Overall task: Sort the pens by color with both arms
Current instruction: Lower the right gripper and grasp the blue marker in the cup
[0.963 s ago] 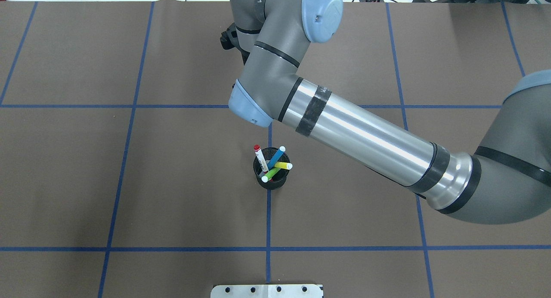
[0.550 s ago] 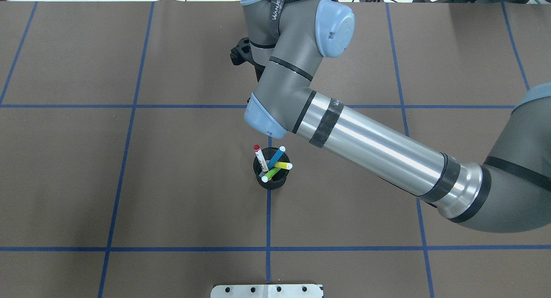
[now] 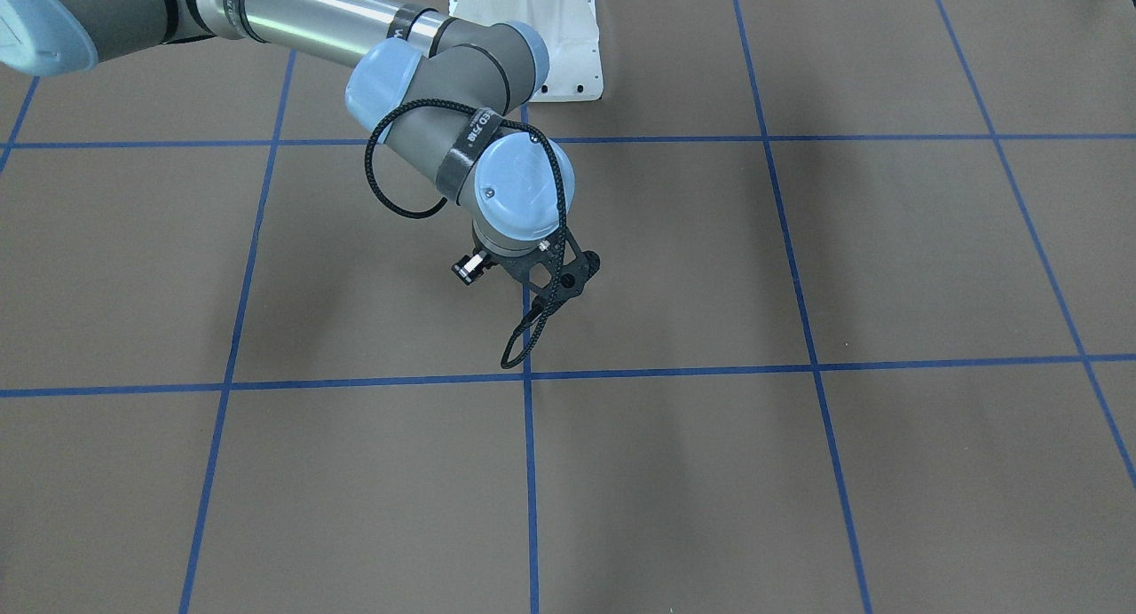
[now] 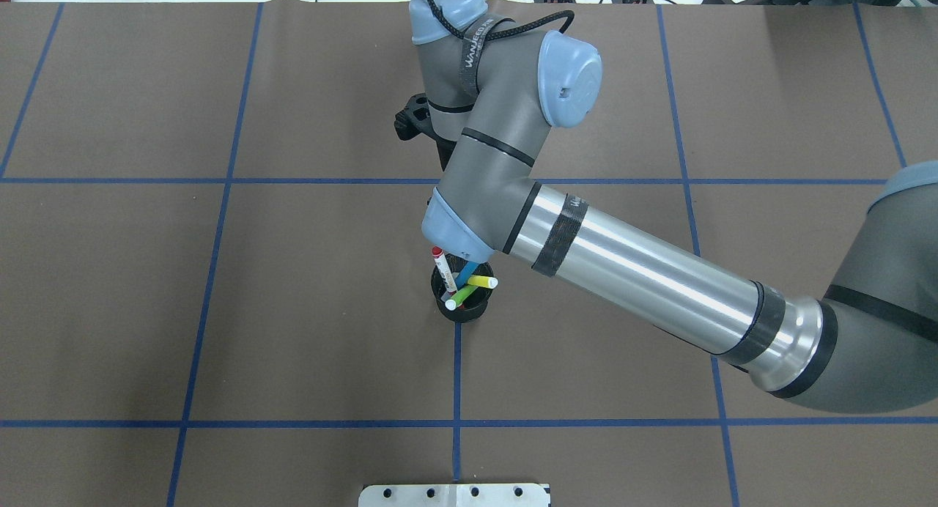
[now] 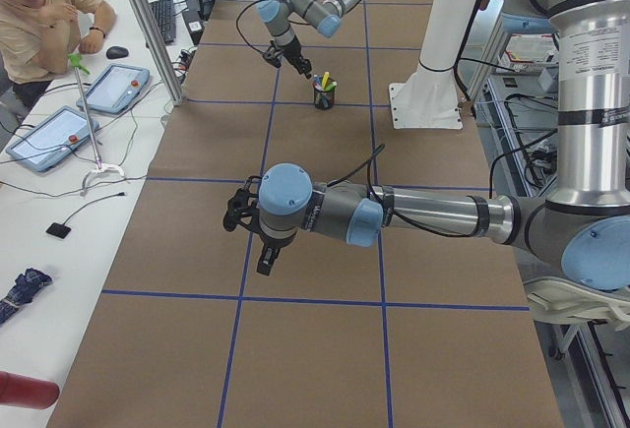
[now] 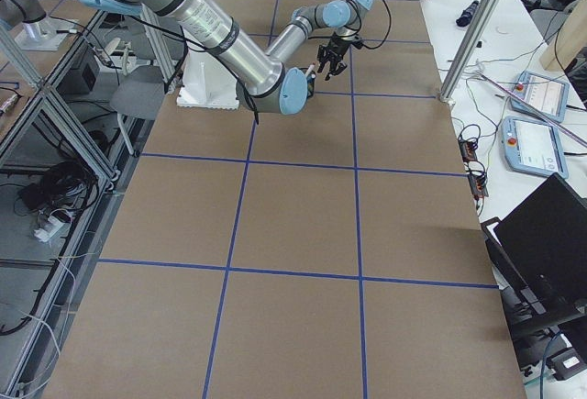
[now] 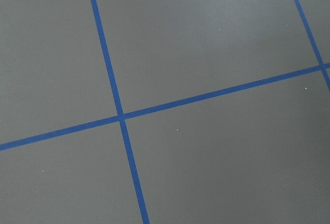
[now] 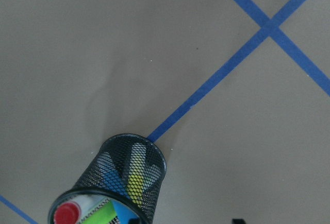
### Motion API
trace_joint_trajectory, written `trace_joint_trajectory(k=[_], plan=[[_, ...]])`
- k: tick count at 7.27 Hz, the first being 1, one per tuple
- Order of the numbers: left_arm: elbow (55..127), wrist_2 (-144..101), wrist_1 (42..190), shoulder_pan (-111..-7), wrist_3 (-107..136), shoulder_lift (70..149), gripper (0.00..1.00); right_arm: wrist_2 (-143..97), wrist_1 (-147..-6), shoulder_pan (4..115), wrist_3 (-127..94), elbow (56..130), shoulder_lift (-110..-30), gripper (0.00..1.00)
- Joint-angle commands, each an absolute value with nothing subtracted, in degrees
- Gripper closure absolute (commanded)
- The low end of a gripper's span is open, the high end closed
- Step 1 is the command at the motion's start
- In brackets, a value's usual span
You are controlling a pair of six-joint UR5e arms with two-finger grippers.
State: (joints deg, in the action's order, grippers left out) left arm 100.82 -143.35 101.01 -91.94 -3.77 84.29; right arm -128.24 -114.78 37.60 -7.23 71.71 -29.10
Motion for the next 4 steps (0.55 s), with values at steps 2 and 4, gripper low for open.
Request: trace_joint_trajectory(k=[2,4], plan=[[100.5,-143.3,102.5,-91.9,-3.6,84.2,0.0,-128.7,-115.0,37.4,-7.8,74.2,-30.6,0.5],[100.4,-143.3,102.5,-91.9,-3.6,84.2,0.0,-130.2,-115.8,37.4,-9.0,74.4,-30.6,0.49]])
